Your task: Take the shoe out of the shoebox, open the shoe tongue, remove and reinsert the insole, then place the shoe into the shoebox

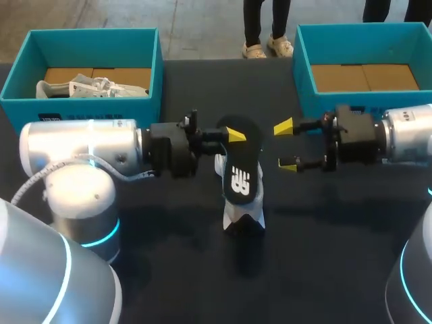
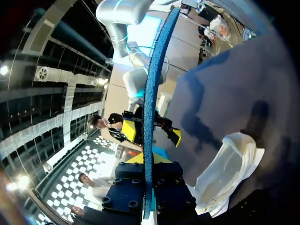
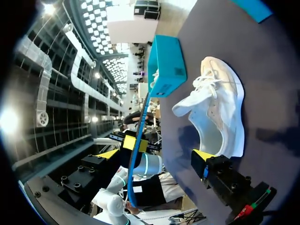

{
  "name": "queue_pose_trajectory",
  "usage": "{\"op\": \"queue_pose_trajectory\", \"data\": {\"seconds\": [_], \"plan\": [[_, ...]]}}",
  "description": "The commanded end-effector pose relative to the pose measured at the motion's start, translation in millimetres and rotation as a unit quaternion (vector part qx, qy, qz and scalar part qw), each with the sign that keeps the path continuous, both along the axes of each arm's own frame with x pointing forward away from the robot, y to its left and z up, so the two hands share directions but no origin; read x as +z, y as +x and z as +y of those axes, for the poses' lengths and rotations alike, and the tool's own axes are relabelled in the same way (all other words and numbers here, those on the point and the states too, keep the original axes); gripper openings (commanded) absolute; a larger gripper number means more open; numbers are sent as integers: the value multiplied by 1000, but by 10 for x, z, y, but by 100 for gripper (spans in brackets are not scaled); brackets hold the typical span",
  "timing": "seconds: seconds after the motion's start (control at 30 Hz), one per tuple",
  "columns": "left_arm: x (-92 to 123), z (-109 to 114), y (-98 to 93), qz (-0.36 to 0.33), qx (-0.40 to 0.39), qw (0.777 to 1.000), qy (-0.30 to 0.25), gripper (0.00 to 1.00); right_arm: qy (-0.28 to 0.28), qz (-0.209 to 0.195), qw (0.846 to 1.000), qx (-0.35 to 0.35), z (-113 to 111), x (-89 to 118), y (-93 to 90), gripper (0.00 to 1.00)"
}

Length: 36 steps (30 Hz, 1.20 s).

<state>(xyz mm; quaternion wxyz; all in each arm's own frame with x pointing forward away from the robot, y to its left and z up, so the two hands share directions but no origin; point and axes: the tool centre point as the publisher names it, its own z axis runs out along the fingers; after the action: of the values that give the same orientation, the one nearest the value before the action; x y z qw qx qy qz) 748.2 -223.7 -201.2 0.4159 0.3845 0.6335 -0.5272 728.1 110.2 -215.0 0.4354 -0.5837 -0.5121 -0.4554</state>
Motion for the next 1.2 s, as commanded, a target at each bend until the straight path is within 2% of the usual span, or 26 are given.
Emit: {"op": "queue_pose_trajectory", "data": {"seconds": [0.03,0.33,0.57,0.9,1.2], "plan": [[89,148,-54,36,-19,999,1,0,-23,-1,999,-27,-98,88,-180,100],[160,186,-276,153,-67,986,-10,0,-55,-20,998,-14,-195,43,-309,100],[128,227,-419,214,-71,974,-26,0,-77,-49,996,11,-232,-32,-392,100],[83,290,-567,251,-64,965,-43,0,-84,-61,994,23,-249,-142,-449,100],[83,290,-567,251,-64,965,-43,0,-84,-61,994,23,-249,-142,-449,100]]}}
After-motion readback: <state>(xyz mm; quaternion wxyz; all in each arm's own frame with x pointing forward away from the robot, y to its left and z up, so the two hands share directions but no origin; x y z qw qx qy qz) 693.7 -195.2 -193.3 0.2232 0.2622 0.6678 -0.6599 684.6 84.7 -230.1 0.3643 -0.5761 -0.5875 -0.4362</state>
